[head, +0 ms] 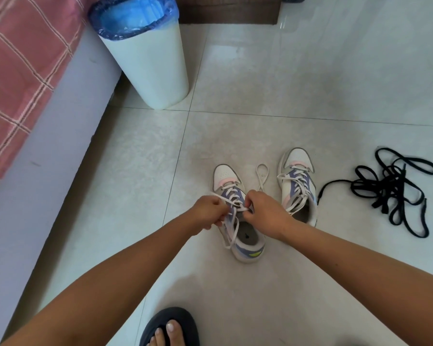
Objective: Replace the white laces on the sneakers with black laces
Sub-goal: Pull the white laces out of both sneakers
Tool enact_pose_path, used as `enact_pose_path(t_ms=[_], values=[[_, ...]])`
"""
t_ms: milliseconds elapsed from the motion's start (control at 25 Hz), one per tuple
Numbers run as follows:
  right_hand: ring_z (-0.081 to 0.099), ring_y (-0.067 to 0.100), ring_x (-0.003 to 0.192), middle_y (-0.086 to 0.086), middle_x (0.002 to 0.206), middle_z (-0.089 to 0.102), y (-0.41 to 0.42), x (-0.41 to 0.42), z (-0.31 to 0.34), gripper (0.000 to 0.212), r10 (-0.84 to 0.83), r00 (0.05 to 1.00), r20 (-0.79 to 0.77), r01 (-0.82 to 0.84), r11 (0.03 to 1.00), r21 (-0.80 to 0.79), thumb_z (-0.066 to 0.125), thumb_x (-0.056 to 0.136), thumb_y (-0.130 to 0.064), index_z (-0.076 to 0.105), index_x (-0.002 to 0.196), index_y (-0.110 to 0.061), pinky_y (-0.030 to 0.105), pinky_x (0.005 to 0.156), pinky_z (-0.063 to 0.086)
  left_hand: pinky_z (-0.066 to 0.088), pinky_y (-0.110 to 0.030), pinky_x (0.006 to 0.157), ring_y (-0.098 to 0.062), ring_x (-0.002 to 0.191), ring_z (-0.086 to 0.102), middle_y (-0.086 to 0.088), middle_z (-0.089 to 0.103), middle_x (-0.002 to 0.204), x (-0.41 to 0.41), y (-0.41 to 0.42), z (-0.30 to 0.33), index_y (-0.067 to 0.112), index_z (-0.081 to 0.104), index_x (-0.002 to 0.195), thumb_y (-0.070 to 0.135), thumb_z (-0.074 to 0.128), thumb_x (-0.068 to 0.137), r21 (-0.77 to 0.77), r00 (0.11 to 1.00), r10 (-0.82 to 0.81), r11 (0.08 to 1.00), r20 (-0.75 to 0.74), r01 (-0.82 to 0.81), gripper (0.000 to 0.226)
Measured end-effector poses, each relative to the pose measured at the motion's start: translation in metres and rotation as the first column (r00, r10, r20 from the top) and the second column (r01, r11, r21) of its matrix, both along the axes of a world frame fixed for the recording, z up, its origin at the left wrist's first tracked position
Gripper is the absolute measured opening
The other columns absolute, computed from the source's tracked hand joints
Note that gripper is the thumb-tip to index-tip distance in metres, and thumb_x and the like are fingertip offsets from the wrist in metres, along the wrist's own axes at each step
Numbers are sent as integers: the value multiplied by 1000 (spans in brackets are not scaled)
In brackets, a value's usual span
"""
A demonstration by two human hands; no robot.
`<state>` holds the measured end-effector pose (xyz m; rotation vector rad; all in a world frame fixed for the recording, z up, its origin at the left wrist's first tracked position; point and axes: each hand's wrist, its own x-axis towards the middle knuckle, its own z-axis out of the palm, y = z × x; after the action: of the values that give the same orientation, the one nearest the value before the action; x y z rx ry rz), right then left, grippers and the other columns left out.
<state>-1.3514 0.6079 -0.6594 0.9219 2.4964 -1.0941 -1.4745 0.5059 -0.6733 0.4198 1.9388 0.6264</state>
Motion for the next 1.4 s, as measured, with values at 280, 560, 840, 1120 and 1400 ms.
enact_pose_path(t_ms=[280,560,840,1120,1400], values=[[54,27,89,11,103,54,0,1,-1,15,-1,1000,9,1,999,44,51,91,-18,50,102,-8,34,76,42,39,-30,77,-20,98,60,-2,54,110,-92,-36,-9,12,46,118,4,57,84,-692,269,-707,703,-654,167,36],[51,18,80,3,91,55,9,2,-2,12,-18,1000,0,18,997,-72,54,93,-24,53,97,-12,27,69,39,41,-31,71,-28,91,61,-9,61,100,-47,-18,1,13,41,117,33,51,94,-248,696,-443,896,-565,369,32],[46,15,85,-5,88,46,31,-3,3,7,273,961,27,-273,962,-26,55,94,-24,56,95,-17,23,69,34,35,-29,66,-24,92,61,-6,62,104,36,-7,6,13,48,112,45,38,96,-388,539,-654,753,-532,531,37],[60,25,68,9,80,61,32,-14,1,34,594,738,320,-627,429,651,77,59,-5,63,89,-7,32,54,41,34,-28,65,-27,92,62,-7,64,105,28,-9,-1,13,49,111,34,42,94,-432,457,-664,740,-591,516,28],[51,23,78,6,84,53,23,-15,-14,22,-93,996,-7,93,995,-38,48,96,-33,48,91,-11,33,68,38,32,-29,63,-29,92,61,-7,61,105,1,-16,-2,11,45,108,34,42,94,-397,468,-588,802,-660,447,27]])
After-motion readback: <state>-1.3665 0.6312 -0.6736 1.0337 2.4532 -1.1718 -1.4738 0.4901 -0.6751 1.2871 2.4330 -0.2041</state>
